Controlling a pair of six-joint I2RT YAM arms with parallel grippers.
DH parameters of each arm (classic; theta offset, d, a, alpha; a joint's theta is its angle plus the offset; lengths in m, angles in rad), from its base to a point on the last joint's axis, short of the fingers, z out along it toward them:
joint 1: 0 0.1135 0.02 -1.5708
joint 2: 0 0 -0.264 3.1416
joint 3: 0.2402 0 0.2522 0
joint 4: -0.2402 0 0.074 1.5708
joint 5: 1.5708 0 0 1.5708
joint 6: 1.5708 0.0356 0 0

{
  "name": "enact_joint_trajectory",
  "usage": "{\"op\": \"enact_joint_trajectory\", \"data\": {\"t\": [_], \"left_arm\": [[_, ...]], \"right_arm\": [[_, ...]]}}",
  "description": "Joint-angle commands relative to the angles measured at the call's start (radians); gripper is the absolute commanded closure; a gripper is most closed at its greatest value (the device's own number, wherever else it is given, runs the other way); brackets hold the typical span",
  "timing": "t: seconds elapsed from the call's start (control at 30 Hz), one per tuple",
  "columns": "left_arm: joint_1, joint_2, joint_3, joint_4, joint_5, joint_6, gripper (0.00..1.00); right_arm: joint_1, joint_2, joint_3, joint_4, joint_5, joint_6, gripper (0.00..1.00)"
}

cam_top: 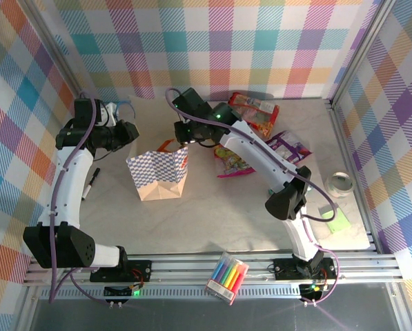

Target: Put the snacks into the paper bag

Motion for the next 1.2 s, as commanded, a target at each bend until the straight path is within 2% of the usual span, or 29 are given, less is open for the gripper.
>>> {"op": "enact_joint_trajectory", "data": {"t": [0.0, 0.43, 0.63, 0.87, 1.0, 1.17], "left_arm": [[0.012, -0.004, 0.035, -0.032, 0.007, 0.01, 0.75], [0.012, 0.005, 0.058, -0.058, -0.028, 0.024, 0.74], [0.012, 0.018, 0.071, -0.061, -0.033, 0.024, 0.74], [0.012, 0.034, 0.085, -0.067, -0.038, 0.026, 0.72], [0.012, 0.042, 0.098, -0.079, -0.053, 0.031, 0.72], [0.012, 0.047, 0.108, -0.096, -0.071, 0.043, 0.71]], "right_arm": [[0.007, -0.062, -0.005, 0.009, 0.038, 0.001, 0.64], [0.005, -0.16, -0.064, -0.014, 0.041, -0.011, 0.46], [0.005, -0.299, -0.222, 0.015, 0.081, -0.026, 0.39], [0.005, -0.474, -0.445, 0.064, 0.205, -0.064, 0.26], [-0.002, -0.531, -0.535, 0.067, 0.266, -0.066, 0.2], [-0.026, -0.568, -0.608, 0.059, 0.285, -0.045, 0.13]]}}
